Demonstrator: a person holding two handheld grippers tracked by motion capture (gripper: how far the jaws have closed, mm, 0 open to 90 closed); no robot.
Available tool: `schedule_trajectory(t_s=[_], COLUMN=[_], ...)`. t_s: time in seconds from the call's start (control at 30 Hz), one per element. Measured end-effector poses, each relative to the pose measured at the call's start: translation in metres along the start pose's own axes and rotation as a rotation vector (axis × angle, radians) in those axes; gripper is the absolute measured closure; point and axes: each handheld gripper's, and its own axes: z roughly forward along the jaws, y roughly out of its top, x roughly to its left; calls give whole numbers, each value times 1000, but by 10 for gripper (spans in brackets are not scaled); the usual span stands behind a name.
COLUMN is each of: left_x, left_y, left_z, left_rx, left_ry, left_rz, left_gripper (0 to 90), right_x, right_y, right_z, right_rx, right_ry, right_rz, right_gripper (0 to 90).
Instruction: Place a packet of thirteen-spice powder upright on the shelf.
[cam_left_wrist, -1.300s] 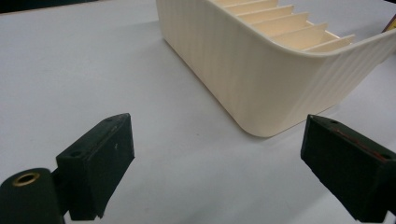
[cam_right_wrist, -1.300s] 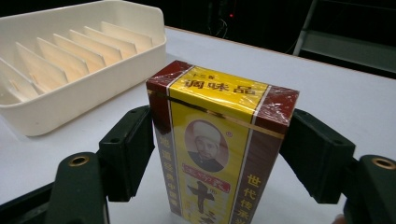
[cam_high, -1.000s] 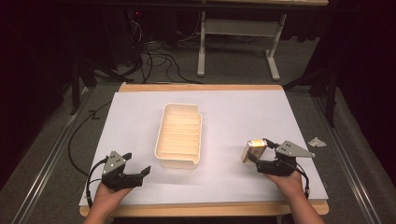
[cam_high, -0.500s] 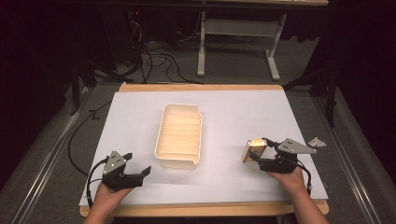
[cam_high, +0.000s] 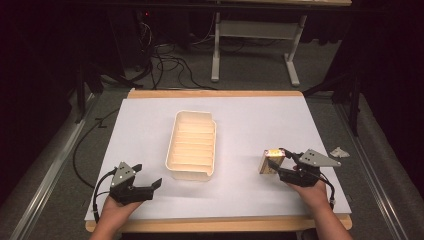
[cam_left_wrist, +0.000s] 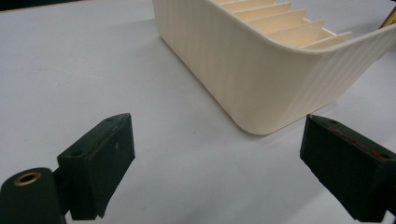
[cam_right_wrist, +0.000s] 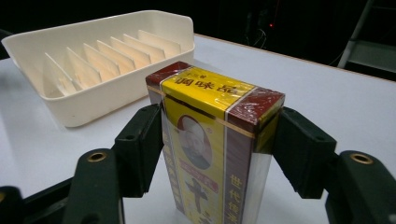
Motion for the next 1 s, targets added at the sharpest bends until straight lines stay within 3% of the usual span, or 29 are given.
schedule_trajectory(t_s=[0.53, 0.67, 1.0], left_x=[0, 0, 0], left_y=[1, 1, 1], left_z=[-1, -2, -2], left_rx=[-3, -5, -10], left_ry=[1, -4, -4], left_rz=[-6, -4, -5], left_gripper=[110, 110, 110], right_x=[7, 10, 13], right_y=[-2, -1, 1], right_z=[-11, -16, -13], right_rx=[22, 29, 57], right_ry=[-32, -10, 21], right_rz=[-3, 21, 45], right_gripper=[505, 554, 568])
